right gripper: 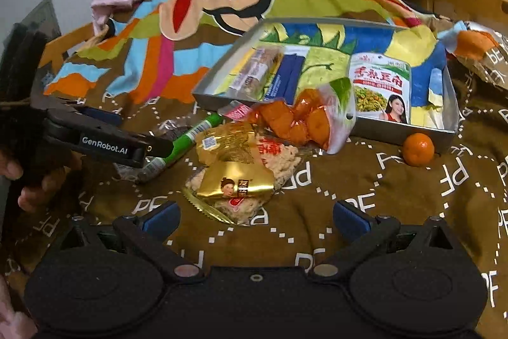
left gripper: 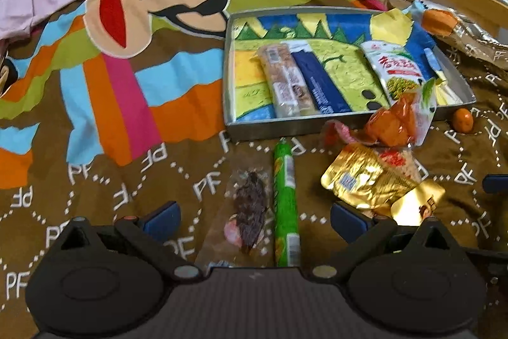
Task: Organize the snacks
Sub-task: 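Grasp the gold wrapped bag with the right tool while the left tool grasps the green sausage stick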
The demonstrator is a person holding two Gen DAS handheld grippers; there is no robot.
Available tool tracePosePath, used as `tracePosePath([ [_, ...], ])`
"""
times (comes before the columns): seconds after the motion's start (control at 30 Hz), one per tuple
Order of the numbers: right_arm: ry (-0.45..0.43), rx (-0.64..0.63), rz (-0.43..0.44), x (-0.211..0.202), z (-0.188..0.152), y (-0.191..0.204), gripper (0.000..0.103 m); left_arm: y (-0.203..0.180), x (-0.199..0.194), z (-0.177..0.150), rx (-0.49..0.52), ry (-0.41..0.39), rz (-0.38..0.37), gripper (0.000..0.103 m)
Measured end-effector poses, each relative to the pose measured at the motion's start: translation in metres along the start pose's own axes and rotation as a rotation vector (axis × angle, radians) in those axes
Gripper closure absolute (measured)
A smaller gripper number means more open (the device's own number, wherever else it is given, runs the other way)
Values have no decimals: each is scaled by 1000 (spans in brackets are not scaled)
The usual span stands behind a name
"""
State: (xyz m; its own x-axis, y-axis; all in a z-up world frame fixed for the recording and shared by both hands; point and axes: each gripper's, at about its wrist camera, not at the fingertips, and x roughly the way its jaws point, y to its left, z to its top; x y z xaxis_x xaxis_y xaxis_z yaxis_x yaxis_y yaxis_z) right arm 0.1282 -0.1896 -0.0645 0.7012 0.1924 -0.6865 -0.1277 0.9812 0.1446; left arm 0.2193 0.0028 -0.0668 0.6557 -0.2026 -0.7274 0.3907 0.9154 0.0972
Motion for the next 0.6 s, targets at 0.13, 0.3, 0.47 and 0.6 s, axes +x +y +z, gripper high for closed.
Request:
tracePosePath([
  [0.13, -32, -27, -8, 5, 10, 4, 2, -8, 1, 4, 27, -14, -14, 1],
  [0.3, -44, -159, -37, 27, 20, 15, 15, -12, 2, 5, 44, -20, -10, 1],
  [0.47, -27, -213, -16, 47, 23, 25, 25, -8, 0, 8, 21, -38, -11, 1],
  [0.6, -18, -202, -4, 57, 22, 24, 34, -10, 2, 8, 23, -44, -34, 5],
])
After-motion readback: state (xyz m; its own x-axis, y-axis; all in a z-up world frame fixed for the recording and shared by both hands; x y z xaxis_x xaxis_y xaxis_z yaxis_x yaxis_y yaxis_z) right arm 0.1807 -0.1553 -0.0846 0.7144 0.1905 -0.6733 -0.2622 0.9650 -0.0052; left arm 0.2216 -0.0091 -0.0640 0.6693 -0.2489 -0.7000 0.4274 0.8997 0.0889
